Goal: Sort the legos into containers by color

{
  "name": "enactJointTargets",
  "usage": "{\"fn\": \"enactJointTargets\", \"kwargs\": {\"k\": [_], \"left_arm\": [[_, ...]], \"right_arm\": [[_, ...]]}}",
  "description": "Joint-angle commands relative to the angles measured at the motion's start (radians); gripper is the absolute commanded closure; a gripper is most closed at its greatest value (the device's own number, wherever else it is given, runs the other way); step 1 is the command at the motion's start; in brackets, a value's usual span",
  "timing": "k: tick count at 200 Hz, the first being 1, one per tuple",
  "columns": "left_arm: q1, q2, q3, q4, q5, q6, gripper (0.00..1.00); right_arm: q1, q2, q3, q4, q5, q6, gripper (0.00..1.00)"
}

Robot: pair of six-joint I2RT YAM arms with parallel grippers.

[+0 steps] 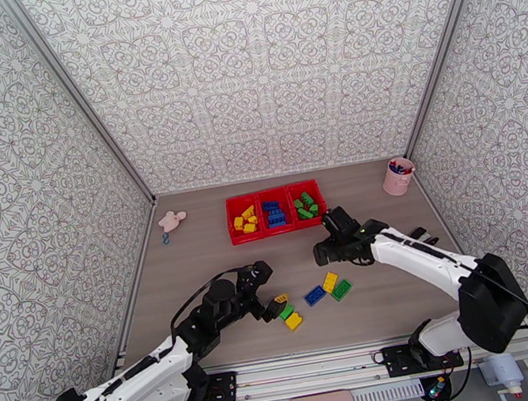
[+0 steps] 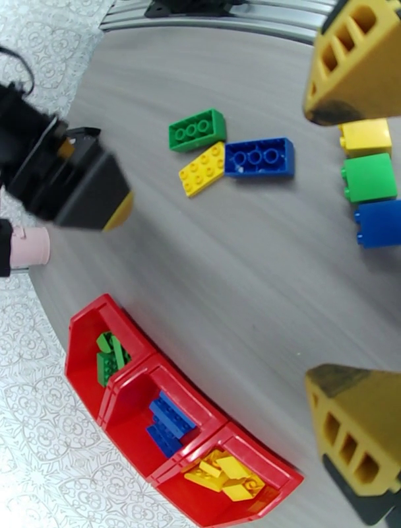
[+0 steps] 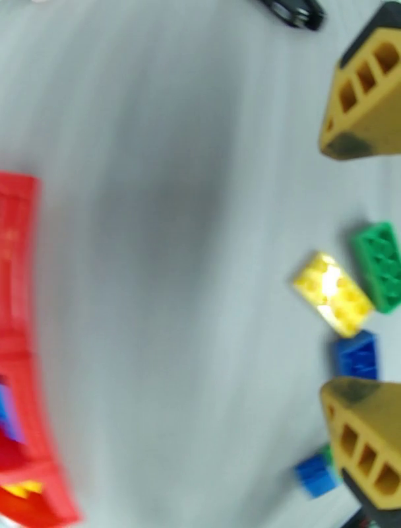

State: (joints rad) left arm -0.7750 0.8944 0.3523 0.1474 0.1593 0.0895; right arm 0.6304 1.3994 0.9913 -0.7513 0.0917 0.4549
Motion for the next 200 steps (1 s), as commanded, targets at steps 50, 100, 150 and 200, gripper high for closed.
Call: {"fn": "enactJointTargets", "kwargs": {"k": [50, 100, 150, 200], "left_arm": [[0.057, -0.050, 0.031, -0.099, 0.124, 0.050, 0.00], [0.059, -0.104, 0.026, -0.170, 0.120, 0.063, 0.00], [0.055, -0.113, 0.024, -0.195, 0.120, 0.054, 0.00], [0.051, -0.112, 0.029, -0.207, 0.111, 0.048, 0.00]], "right_arm": [[0.144, 0.094, 0.029, -0.216, -0.032, 0.007, 0.00], [0.142, 0.200, 0.080, -0.288, 0.003, -0.115, 0.00], [0.106, 0.324, 0.126, -0.283, -0.061, -0.230, 0.00], [0.075, 0.380, 0.178, -0.302, -0.065, -0.289, 0.01]]}}
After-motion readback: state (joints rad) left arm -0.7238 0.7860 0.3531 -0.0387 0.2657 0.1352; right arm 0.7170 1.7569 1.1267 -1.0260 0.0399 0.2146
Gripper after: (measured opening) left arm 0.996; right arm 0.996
